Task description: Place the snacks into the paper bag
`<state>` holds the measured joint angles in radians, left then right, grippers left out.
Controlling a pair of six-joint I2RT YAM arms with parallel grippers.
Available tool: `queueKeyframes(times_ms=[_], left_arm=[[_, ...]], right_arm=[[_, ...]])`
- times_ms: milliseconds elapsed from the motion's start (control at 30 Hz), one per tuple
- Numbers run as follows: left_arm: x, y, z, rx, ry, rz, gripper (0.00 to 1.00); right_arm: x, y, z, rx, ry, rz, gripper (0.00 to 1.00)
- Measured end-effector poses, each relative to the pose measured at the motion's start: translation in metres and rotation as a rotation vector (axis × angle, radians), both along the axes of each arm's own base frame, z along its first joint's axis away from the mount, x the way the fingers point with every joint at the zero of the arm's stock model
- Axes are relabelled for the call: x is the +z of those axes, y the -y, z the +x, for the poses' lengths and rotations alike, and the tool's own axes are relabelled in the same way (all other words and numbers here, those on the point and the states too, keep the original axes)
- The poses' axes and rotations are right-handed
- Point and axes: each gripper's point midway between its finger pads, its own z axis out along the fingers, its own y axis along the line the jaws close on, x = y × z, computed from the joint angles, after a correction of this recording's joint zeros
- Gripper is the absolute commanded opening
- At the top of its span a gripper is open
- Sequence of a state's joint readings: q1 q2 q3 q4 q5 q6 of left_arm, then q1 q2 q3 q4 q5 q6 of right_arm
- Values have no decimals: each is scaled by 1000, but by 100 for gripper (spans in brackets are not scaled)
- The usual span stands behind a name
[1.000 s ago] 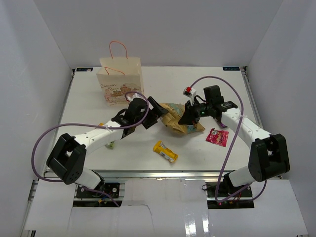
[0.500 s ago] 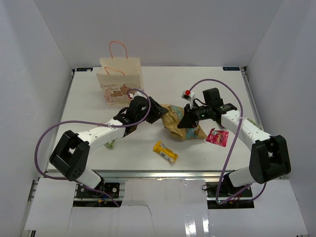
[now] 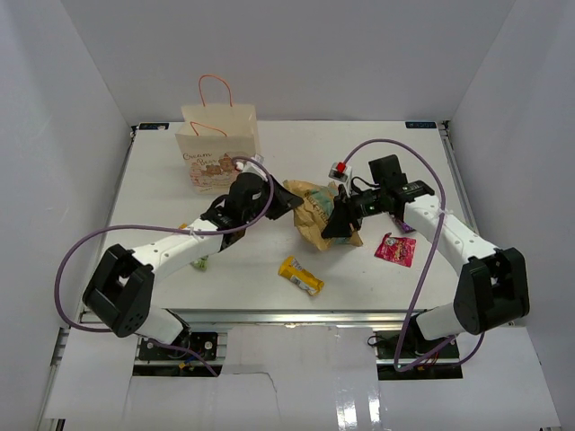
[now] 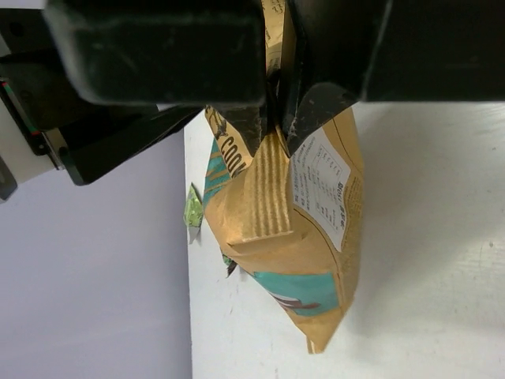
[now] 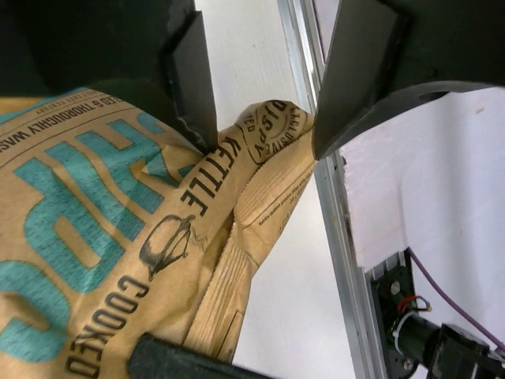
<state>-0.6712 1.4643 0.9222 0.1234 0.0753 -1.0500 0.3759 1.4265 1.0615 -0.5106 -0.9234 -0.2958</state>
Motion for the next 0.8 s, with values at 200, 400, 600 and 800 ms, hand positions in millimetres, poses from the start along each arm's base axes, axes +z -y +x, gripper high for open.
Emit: queueKeyframes(times_ms=[200, 400, 600, 800], left_arm=[[42, -13, -1, 26, 99, 5, 0], [119, -28, 12, 126, 226, -26, 0], [203, -45, 21, 226, 351, -77, 0], [292, -75, 32, 376, 481, -131, 0]], right_arm=[[44, 0, 13, 21, 164, -5, 87], [116, 10, 30, -43, 424, -2, 96], [150, 29, 37, -149, 544, -13, 96], [138, 52, 57, -286, 515, -79, 95]])
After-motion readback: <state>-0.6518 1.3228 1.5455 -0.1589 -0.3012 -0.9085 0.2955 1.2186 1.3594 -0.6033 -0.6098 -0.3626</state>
